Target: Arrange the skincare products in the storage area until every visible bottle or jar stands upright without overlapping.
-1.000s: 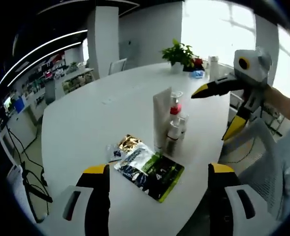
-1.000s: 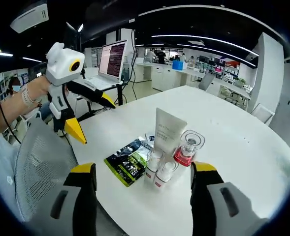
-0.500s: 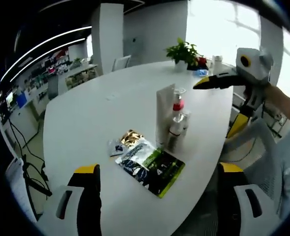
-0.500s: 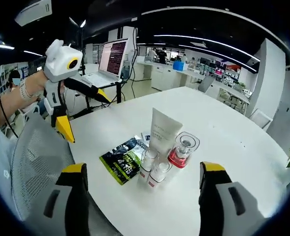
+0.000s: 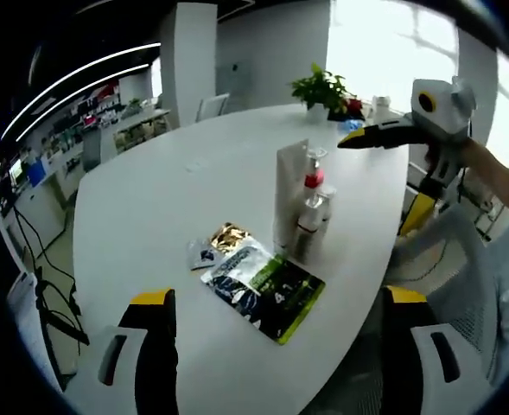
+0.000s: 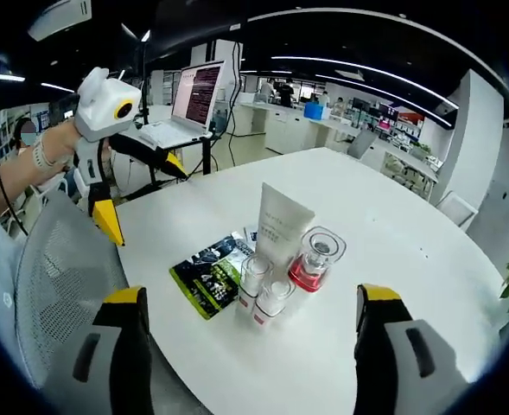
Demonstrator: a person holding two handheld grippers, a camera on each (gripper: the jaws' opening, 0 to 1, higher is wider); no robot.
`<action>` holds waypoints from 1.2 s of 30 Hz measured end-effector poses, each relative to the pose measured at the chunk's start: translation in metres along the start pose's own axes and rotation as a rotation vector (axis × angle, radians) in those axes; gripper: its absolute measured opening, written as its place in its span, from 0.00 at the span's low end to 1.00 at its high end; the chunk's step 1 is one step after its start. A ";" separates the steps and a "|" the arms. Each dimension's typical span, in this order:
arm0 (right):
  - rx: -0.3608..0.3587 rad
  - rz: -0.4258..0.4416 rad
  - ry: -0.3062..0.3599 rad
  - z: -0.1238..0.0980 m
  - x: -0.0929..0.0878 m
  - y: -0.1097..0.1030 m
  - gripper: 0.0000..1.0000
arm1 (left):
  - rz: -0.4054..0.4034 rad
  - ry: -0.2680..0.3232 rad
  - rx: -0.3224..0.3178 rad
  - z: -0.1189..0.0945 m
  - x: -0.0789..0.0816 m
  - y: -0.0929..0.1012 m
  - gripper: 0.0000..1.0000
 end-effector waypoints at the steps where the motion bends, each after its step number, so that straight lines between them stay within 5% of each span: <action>1: 0.006 0.009 -0.002 0.000 0.000 0.000 1.00 | -0.001 0.008 -0.001 0.001 0.001 0.000 0.97; 16: 0.004 0.034 0.028 0.004 0.001 0.007 1.00 | -0.013 0.004 -0.013 0.018 0.000 -0.016 0.97; 26: 0.024 0.069 0.009 0.010 -0.001 0.012 1.00 | 0.062 -0.053 -0.012 0.041 -0.003 -0.039 0.97; 36: 0.026 0.099 0.004 0.011 -0.003 0.019 1.00 | 0.064 -0.107 -0.016 0.075 -0.005 -0.066 0.76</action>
Point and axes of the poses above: the point that each gripper's makers call its tool centre point, and the gripper's own axes: z roughly forward along the fingers, y roughly to its right, x roughly out of its top, the point moved 10 cm from there along -z, roughly backward along the fingers, and after that the axes turned 11 degrees about z, right-handed, at the moved point
